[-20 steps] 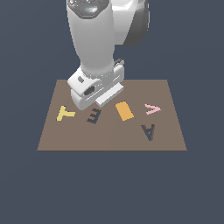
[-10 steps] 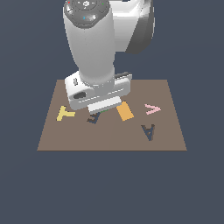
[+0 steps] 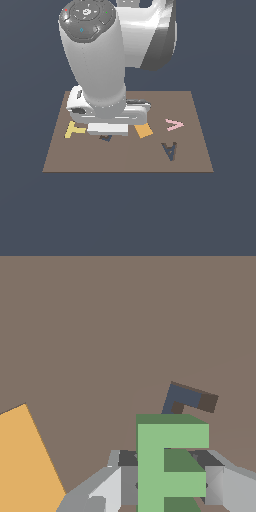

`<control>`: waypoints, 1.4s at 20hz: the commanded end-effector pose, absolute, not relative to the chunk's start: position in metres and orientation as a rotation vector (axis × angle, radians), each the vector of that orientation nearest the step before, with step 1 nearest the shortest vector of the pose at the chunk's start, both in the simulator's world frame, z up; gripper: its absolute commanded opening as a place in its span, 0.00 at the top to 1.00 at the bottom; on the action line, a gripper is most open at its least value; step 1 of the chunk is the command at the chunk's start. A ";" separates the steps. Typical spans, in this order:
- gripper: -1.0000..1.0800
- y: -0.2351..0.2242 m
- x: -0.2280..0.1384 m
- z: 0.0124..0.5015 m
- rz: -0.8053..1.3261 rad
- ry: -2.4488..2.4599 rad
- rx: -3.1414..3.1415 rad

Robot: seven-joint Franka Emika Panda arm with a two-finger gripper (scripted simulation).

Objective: Insert a designated object into the corresponding slot on a board.

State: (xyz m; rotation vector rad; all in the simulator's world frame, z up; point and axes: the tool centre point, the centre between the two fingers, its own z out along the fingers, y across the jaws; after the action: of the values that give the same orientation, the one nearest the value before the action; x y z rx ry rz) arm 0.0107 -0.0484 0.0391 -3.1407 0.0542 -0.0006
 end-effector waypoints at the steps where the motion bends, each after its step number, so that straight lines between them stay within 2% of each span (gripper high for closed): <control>1: 1.00 -0.052 0.015 0.040 -0.001 0.175 -3.136; 12: 1.00 -0.063 0.025 0.040 0.000 0.486 -3.103; 27: 1.00 -0.065 0.026 0.030 0.001 0.524 -3.097; 28: 0.04 -0.065 0.026 0.030 0.001 0.524 -3.097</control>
State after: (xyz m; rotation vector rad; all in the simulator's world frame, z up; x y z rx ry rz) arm 0.0254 -0.0648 0.0307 -3.0973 0.5238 0.0024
